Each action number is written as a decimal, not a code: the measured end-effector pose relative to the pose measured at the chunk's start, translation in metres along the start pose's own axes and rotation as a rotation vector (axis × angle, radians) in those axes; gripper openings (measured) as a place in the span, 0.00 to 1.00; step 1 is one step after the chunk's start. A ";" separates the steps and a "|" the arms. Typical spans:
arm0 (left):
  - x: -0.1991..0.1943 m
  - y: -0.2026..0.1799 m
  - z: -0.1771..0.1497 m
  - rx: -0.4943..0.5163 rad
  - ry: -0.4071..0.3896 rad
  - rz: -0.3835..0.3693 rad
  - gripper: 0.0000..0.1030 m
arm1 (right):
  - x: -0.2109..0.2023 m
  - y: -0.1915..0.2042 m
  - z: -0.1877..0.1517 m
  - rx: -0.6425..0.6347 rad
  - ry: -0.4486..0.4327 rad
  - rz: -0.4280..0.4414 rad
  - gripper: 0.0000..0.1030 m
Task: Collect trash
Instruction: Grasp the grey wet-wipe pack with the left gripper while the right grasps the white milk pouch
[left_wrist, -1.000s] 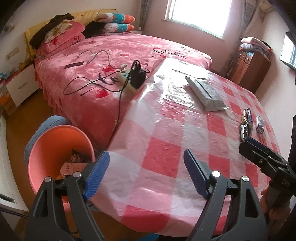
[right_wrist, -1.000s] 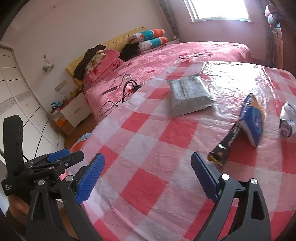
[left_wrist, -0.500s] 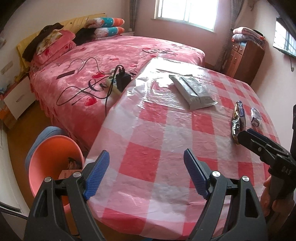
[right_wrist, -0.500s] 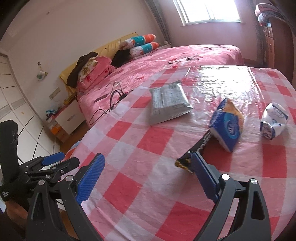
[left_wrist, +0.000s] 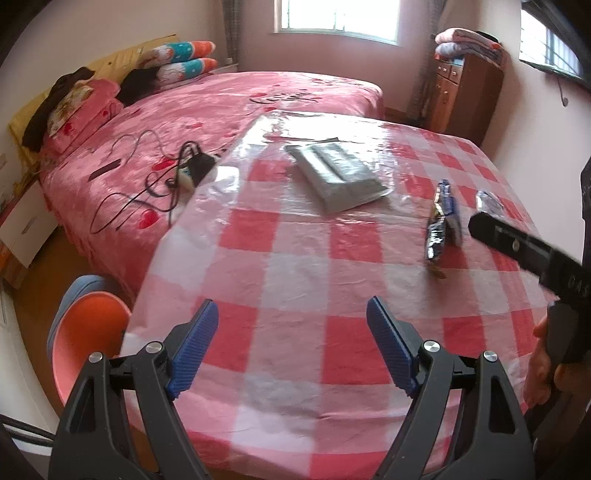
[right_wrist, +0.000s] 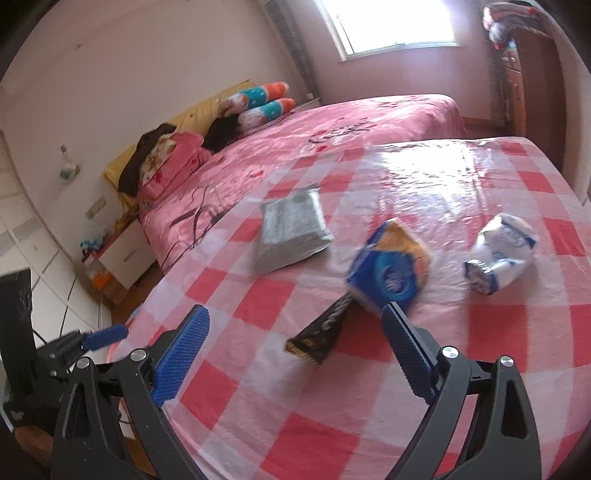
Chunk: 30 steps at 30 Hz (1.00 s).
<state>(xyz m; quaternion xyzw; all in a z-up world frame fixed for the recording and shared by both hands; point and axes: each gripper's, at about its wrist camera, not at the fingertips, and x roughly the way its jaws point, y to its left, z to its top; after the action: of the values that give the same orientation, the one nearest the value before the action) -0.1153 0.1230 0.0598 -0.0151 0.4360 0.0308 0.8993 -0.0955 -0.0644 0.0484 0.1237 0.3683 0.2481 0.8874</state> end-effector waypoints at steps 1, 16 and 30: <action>0.001 -0.003 0.001 0.002 0.002 -0.005 0.80 | -0.003 -0.008 0.003 0.021 -0.009 -0.007 0.90; 0.031 -0.042 0.053 -0.038 0.017 -0.115 0.80 | -0.026 -0.112 0.029 0.298 -0.095 -0.150 0.90; 0.110 -0.051 0.122 -0.171 0.056 -0.146 0.80 | 0.007 -0.148 0.041 0.338 -0.006 -0.214 0.75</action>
<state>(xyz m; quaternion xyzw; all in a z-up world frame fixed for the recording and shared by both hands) 0.0517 0.0830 0.0492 -0.1246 0.4543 0.0018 0.8821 -0.0105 -0.1872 0.0136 0.2317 0.4133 0.0866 0.8764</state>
